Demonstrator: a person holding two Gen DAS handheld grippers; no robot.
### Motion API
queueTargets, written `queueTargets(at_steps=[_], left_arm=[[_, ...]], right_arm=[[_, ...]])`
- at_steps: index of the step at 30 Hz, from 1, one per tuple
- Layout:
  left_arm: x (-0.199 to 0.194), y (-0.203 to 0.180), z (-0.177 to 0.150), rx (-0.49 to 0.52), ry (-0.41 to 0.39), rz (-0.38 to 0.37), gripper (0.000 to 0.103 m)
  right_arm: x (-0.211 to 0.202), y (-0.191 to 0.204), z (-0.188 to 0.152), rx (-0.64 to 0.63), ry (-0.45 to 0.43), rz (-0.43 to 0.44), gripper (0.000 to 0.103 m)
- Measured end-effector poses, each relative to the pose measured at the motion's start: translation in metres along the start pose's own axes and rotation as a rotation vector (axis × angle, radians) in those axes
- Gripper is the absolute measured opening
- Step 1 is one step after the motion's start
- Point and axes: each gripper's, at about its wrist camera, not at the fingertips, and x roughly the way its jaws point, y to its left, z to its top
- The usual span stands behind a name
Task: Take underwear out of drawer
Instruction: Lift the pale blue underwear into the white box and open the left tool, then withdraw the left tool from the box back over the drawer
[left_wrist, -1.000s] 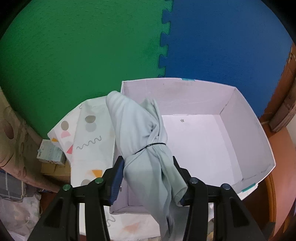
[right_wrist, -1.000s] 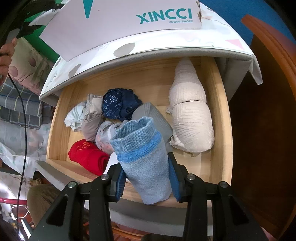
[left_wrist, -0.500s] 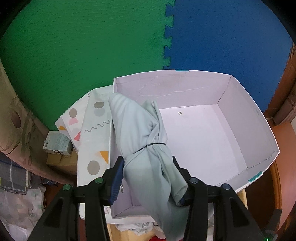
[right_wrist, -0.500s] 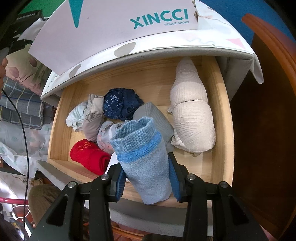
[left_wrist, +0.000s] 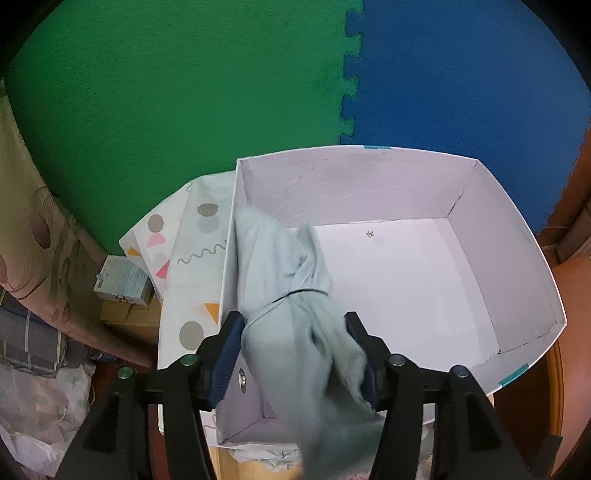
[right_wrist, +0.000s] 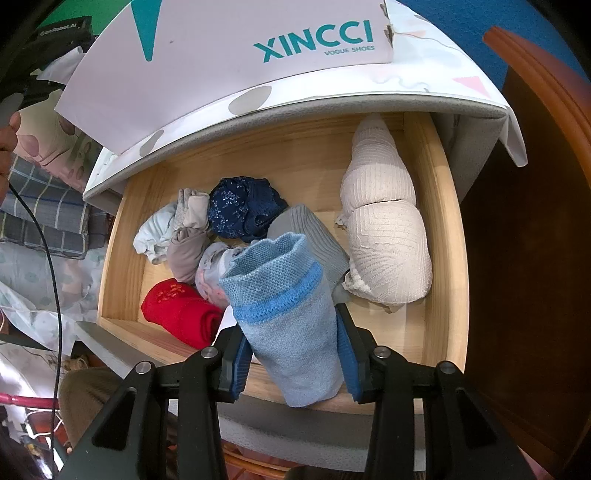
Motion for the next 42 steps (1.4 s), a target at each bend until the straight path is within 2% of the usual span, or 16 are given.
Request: queueTargets(at_steps=[10, 18, 25, 32, 42], left_arm=[[-0.02, 0.0, -0.003, 0.028, -0.04, 0.044, 0.057], [-0.052, 0.009, -0.027, 0.03, -0.082, 0.068, 0.057], [-0.071, 0.016, -0.085, 0.028, -0.108, 0.119, 0.057], [-0.072, 0.022, -0.156, -0.025, -0.126, 0.195, 0.057], [-0.033, 0.025, -0.216, -0.065, -0.014, 0.233, 0.058]], right_arm=[[0.0, 0.001, 0.0, -0.001, -0.002, -0.002, 0.039], [0.002, 0.001, 0.0, -0.003, -0.001, -0.008, 0.039], [0.002, 0.001, 0.001, -0.002, -0.004, -0.012, 0.039], [0.0, 0.002, 0.001, -0.008, -0.012, -0.02, 0.039], [-0.005, 0.002, 0.0, -0.018, -0.038, -0.053, 0.039]])
